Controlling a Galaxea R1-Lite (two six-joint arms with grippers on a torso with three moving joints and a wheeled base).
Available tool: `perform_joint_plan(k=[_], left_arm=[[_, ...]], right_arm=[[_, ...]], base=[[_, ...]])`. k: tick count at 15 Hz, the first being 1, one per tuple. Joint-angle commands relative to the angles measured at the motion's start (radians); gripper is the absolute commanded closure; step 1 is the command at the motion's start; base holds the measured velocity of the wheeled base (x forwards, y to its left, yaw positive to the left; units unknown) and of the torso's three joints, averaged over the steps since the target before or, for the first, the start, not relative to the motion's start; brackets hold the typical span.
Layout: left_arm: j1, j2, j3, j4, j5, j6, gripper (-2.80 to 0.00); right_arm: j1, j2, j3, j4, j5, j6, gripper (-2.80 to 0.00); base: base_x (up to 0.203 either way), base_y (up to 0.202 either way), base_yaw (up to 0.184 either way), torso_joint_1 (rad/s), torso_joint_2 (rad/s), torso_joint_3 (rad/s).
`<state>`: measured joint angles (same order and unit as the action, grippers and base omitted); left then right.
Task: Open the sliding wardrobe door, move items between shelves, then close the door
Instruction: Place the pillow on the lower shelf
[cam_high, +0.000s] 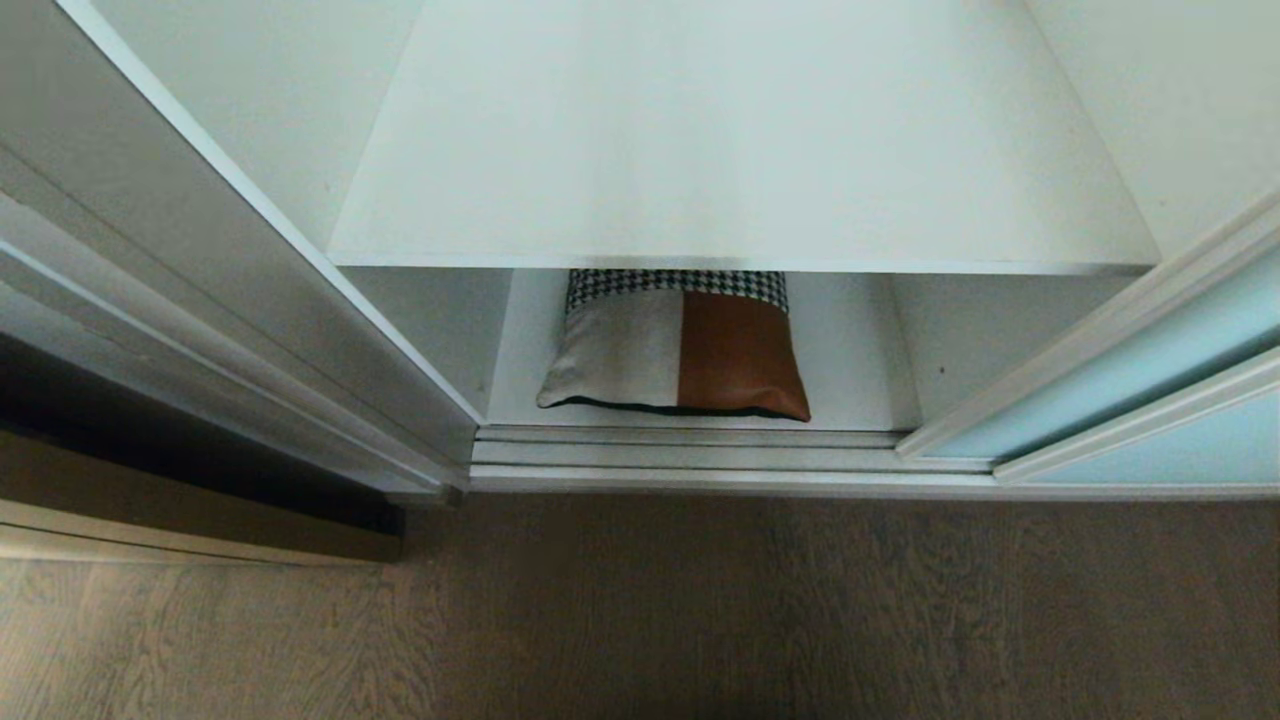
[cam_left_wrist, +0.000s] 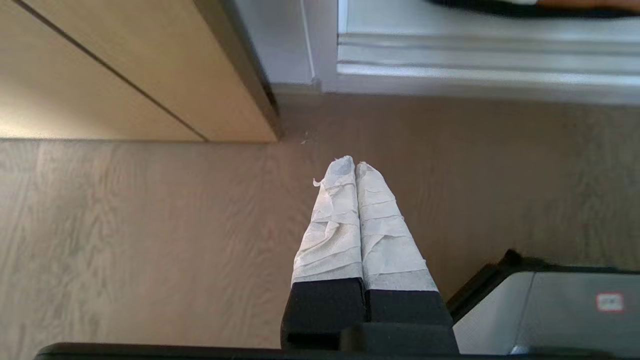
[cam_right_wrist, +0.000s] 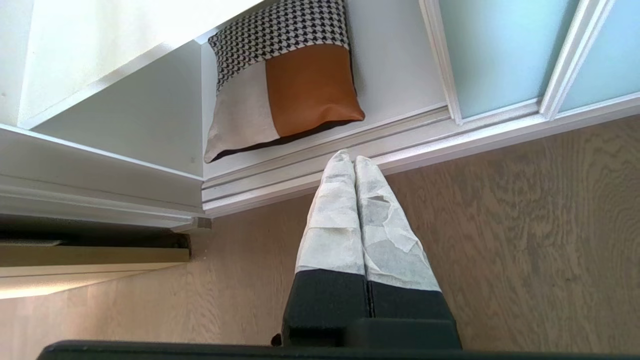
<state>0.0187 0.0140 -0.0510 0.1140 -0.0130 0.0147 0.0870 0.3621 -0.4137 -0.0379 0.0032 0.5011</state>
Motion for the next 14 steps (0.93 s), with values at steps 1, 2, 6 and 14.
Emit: perform_joint_plan(k=[1,2,6,14], left_arm=[[0.0,-0.013,0.008,0.001,-0.002,0.001,0.0],[0.0,-0.013,0.011,-0.011,-0.002,-0.003,0.0],[0.0,-0.013,0.011,-0.013,-0.002,-0.004,0.0],[0.0,-0.013,0.011,-0.014,-0.001,-0.005,0.0]], right_arm=[[-0.001,0.006,-0.005,-0.002,-0.004,0.001,0.0],[-0.001,0.006,-0.01,-0.002,-0.008,0.001,0.0],[-0.002,0.009,-0.013,0.004,-0.008,0.002,0.0],[-0.027,0.021,-0.09,0.032,-0.015,-0.016,0.0]], base=[[0.0,0.0,0.0,0.0,0.0,0.0],[0.0,0.0,0.0,0.0,0.0,0.0],[0.0,0.0,0.0,0.0,0.0,0.0],[0.0,0.0,0.0,0.0,0.0,0.0]])
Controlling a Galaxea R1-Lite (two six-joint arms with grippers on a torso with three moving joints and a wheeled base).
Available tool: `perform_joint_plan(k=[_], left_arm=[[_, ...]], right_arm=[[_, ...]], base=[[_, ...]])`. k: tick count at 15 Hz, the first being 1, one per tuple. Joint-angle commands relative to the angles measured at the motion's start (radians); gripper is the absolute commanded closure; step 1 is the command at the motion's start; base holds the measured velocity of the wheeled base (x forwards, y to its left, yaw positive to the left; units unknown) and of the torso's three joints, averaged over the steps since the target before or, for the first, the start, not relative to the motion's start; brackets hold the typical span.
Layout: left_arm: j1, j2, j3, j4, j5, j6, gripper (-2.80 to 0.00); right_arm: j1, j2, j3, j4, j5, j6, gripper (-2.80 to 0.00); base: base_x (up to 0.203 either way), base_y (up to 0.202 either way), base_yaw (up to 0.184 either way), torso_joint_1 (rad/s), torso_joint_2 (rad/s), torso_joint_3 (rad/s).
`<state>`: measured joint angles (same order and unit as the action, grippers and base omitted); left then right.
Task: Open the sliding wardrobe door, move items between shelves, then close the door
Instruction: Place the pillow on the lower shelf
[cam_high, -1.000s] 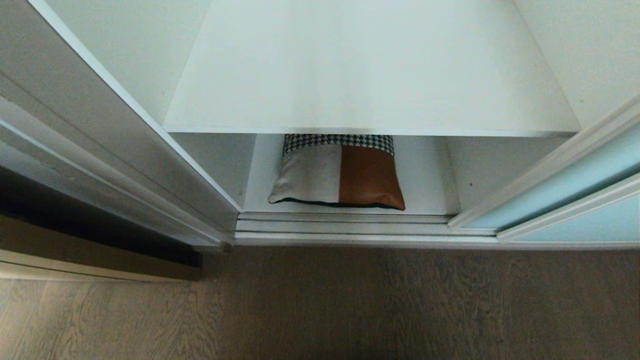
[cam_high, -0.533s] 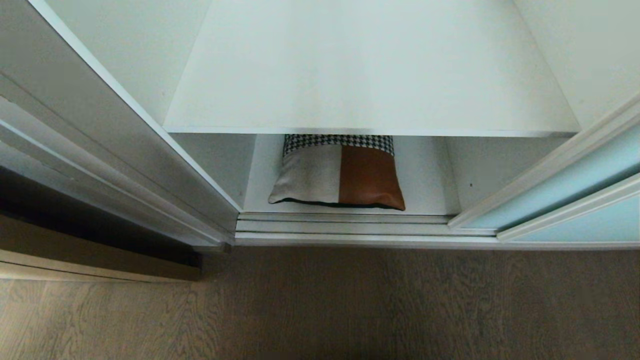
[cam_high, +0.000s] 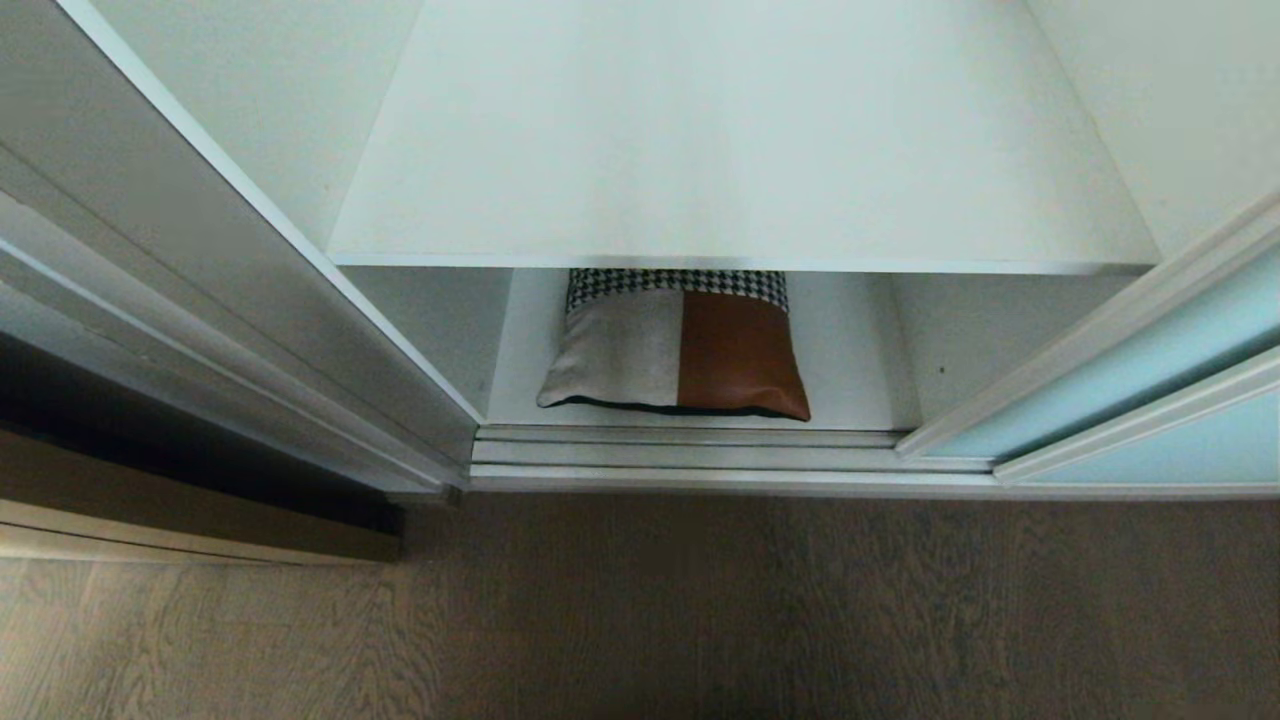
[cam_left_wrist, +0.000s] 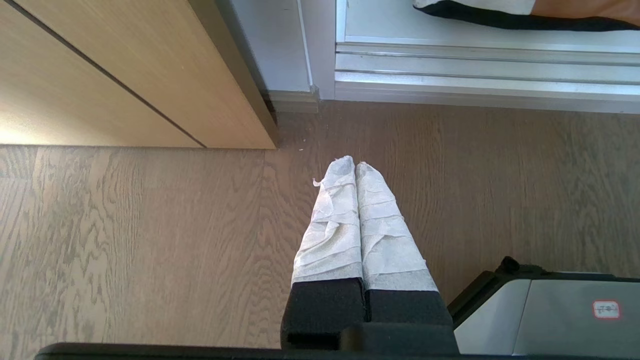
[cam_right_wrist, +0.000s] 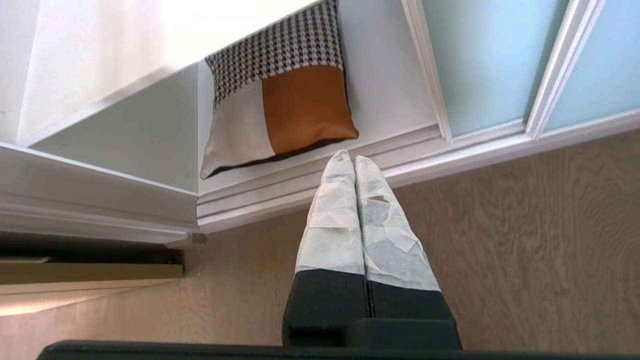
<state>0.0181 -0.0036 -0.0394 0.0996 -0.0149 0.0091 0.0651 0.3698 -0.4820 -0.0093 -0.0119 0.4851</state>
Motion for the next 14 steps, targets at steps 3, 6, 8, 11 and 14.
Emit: perform_joint_plan(k=[3,6,8,11,14], left_arm=[[0.0,0.005,-0.001,0.001,0.0,0.0,0.0],[0.0,0.005,-0.001,0.001,0.0,0.0,0.0],[0.0,0.005,-0.001,0.001,0.0,0.0,0.0],[0.0,0.005,-0.001,0.0,0.001,0.0,0.0],[0.0,0.005,-0.001,0.002,0.0,0.0,0.0]], right_arm=[[-0.036,-0.001,-0.093,0.064,-0.002,-0.018,0.0],[-0.048,0.0,-0.183,0.146,0.0,-0.038,0.0],[-0.069,0.014,-0.258,0.216,0.002,-0.039,0.0],[-0.076,0.026,-0.463,0.427,0.008,-0.039,0.0],[-0.141,0.097,-0.625,0.502,0.004,-0.044,0.0]], base=[[0.0,0.0,0.0,0.0,0.0,0.0],[0.0,0.0,0.0,0.0,0.0,0.0],[0.0,0.0,0.0,0.0,0.0,0.0],[0.0,0.0,0.0,0.0,0.0,0.0],[0.0,0.0,0.0,0.0,0.0,0.0]])
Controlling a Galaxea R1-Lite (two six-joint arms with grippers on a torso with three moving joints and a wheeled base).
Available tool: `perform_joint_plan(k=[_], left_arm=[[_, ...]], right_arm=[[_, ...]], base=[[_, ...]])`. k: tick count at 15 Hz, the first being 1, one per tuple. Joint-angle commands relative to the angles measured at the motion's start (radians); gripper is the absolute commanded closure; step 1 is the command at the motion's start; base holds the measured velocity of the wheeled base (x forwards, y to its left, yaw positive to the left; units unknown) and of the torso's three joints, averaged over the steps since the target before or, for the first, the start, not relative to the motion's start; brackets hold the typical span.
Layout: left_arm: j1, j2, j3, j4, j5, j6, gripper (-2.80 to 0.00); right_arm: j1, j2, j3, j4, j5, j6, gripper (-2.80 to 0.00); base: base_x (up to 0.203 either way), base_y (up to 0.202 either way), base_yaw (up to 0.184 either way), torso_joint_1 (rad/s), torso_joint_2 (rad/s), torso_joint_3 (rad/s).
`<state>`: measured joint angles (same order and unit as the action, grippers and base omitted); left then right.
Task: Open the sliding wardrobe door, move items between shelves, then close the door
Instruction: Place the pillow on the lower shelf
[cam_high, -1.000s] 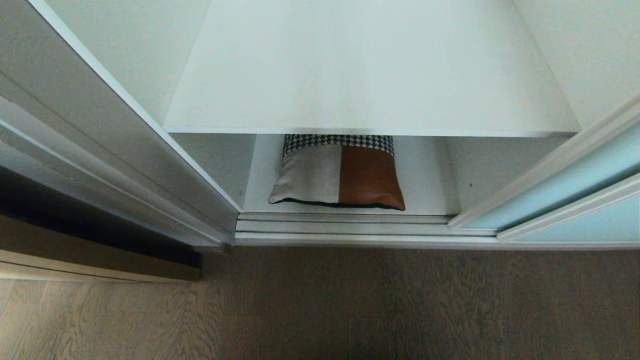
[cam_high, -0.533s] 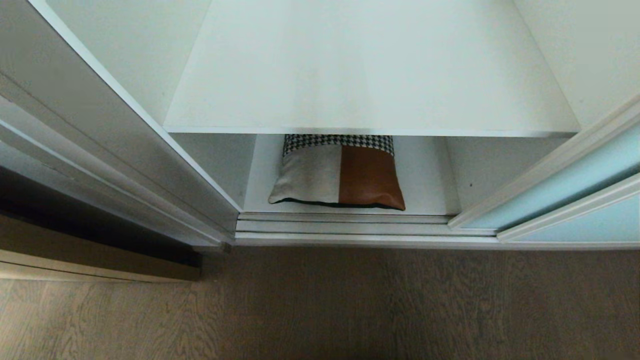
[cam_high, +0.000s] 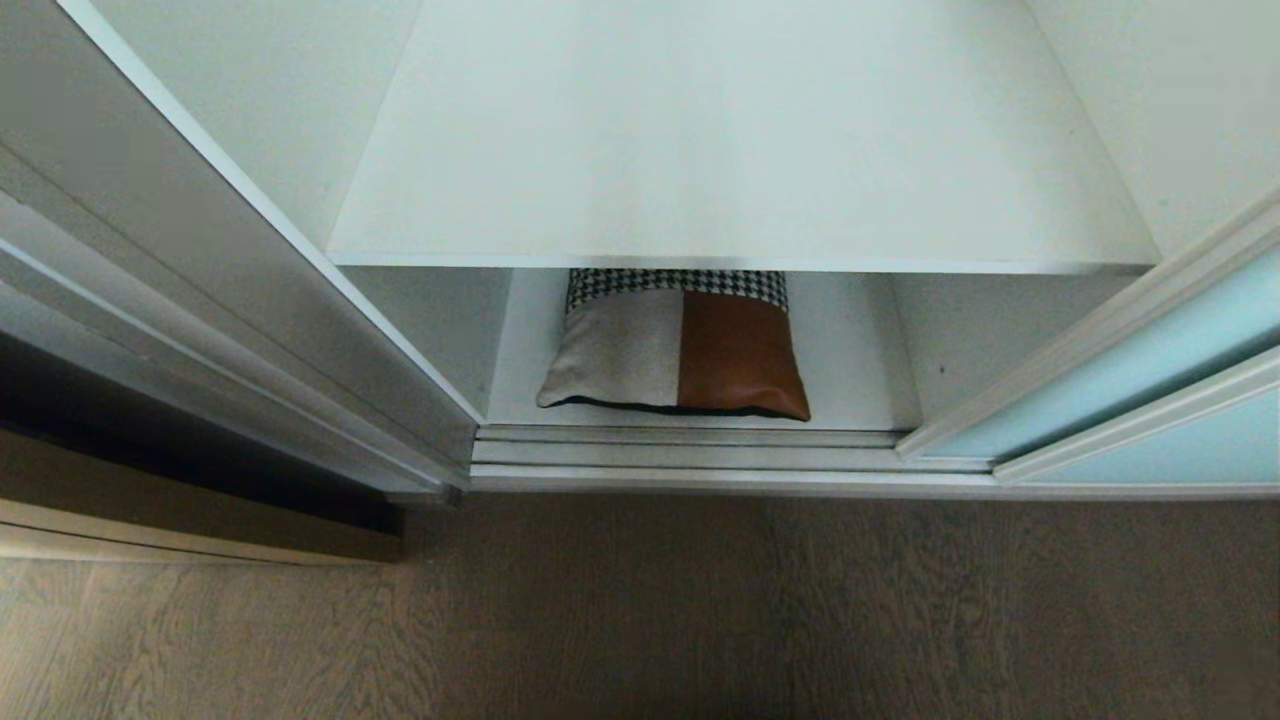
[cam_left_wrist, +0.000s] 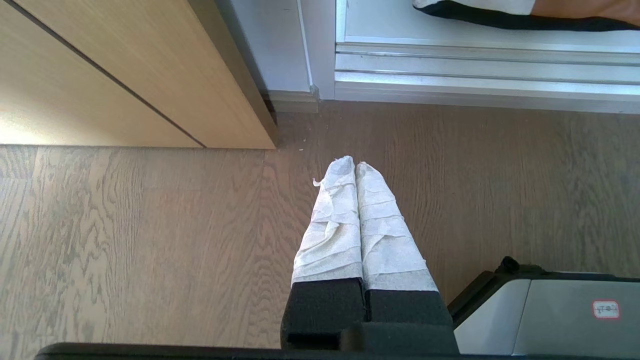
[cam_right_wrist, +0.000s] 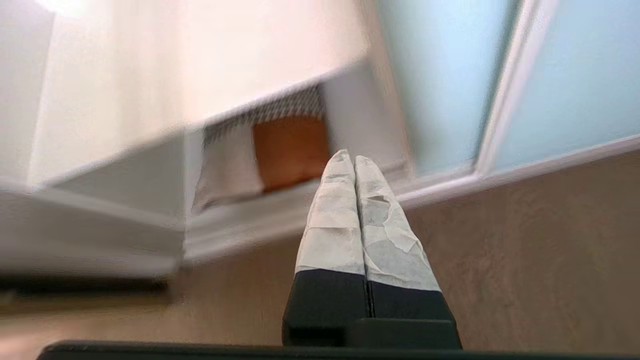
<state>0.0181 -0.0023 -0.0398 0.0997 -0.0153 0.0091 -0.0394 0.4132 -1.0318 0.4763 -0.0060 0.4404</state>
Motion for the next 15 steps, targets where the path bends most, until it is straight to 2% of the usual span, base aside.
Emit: perform_joint_plan(k=[1,5,8,11,13,15], left_arm=[[0.0,0.004,0.0,0.002,0.0,0.0,0.0],[0.0,0.004,0.0,0.002,0.0,0.0,0.0],[0.0,0.004,0.0,0.0,0.001,0.0,0.0],[0.0,0.004,0.0,0.001,0.0,0.0,0.0],[0.0,0.004,0.0,0.0,0.0,0.0,0.0],[0.0,0.004,0.0,0.002,0.0,0.0,0.0]], right_arm=[[-0.083,0.088,-0.114,0.023,-0.004,0.0,0.0],[-0.251,0.215,-0.241,0.017,0.007,-0.001,0.0],[-0.45,0.282,-0.344,0.014,0.1,-0.016,0.0],[-0.642,0.292,-0.344,0.017,0.178,-0.13,0.0],[-0.743,0.297,-0.328,0.01,0.179,-0.217,0.0],[-0.833,0.319,-0.324,-0.004,0.144,-0.249,0.0]], base=[[0.0,0.0,0.0,0.0,0.0,0.0],[0.0,0.0,0.0,0.0,0.0,0.0],[0.0,0.0,0.0,0.0,0.0,0.0],[0.0,0.0,0.0,0.0,0.0,0.0],[0.0,0.0,0.0,0.0,0.0,0.0],[0.0,0.0,0.0,0.0,0.0,0.0]])
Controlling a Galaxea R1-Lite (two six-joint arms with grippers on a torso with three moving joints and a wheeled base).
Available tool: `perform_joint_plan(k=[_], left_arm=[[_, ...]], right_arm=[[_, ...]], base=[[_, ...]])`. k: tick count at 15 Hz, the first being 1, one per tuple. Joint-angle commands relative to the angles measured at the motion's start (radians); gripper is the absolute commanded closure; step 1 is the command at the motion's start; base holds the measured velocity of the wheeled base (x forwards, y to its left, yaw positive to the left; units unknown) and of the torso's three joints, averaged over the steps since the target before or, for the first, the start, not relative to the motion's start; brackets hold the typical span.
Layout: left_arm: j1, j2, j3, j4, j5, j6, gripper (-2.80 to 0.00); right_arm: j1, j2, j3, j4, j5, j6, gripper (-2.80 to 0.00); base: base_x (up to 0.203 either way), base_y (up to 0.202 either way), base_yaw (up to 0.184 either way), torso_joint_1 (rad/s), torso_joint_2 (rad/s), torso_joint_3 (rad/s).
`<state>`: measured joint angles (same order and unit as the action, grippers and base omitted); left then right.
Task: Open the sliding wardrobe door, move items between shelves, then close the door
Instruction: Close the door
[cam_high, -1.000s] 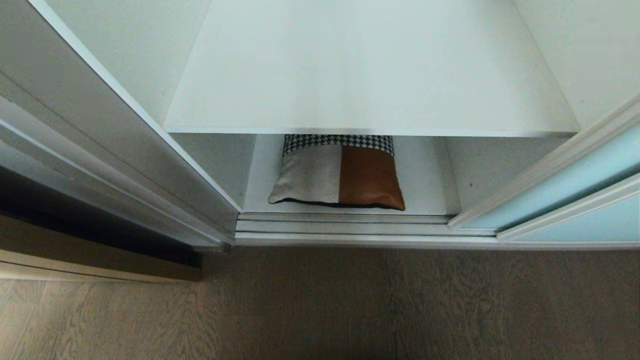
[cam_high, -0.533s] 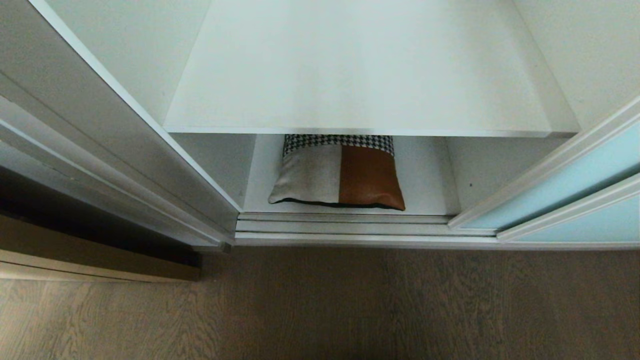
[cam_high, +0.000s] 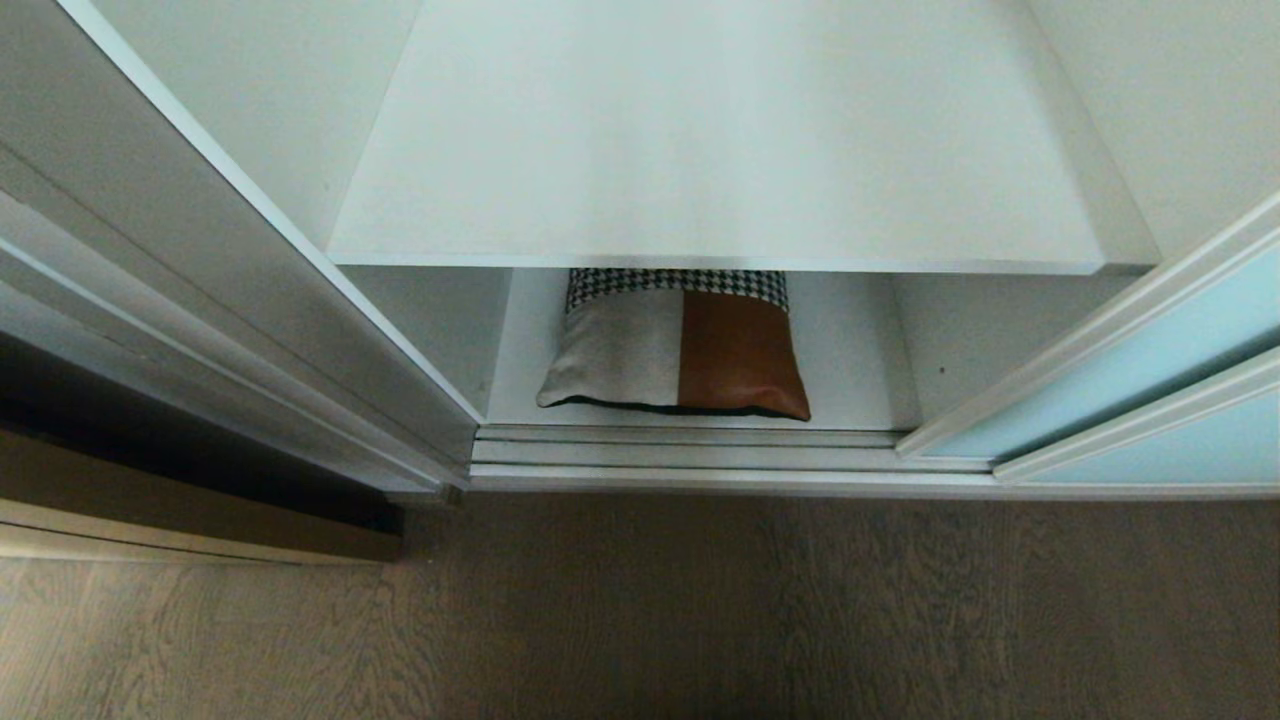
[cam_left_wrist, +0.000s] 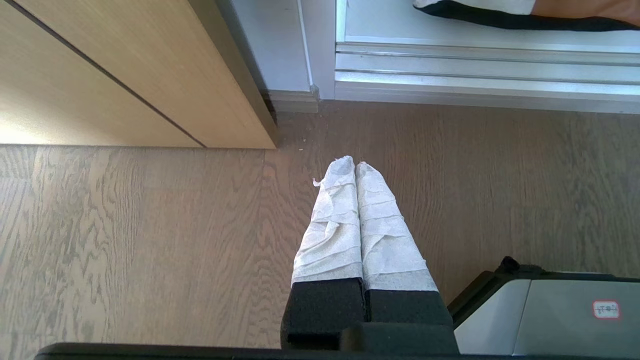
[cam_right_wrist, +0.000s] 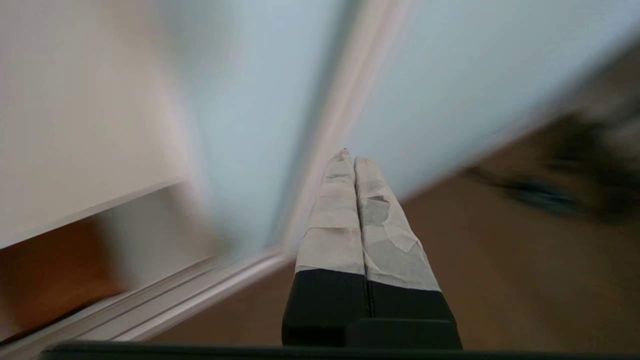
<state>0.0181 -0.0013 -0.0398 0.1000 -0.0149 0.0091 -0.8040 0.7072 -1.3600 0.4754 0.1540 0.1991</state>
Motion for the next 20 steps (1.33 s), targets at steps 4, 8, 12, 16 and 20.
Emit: perform_joint_plan(k=[4,8,12,16,20], left_arm=[[0.0,0.003,0.0,0.001,0.001,0.0,0.0],[0.0,0.003,0.0,0.0,0.001,0.0,0.0],[0.0,0.003,0.0,0.001,0.0,0.0,0.0],[0.0,0.003,0.0,0.001,0.0,0.0,0.0],[0.0,0.003,0.0,0.0,0.001,0.0,0.0]], right_arm=[[-0.256,0.071,-0.003,-0.03,-0.073,-0.017,0.0],[-0.395,0.135,0.012,-0.069,-0.11,-0.014,0.0],[-0.542,0.211,0.021,-0.163,-0.108,-0.018,0.0],[-0.596,0.291,0.008,-0.176,0.024,-0.016,0.0],[-0.609,0.351,-0.02,-0.152,0.348,-0.009,0.0]], base=[[0.0,0.0,0.0,0.0,0.0,0.0],[0.0,0.0,0.0,0.0,0.0,0.0],[0.0,0.0,0.0,0.0,0.0,0.0],[0.0,0.0,0.0,0.0,0.0,0.0],[0.0,0.0,0.0,0.0,0.0,0.0]])
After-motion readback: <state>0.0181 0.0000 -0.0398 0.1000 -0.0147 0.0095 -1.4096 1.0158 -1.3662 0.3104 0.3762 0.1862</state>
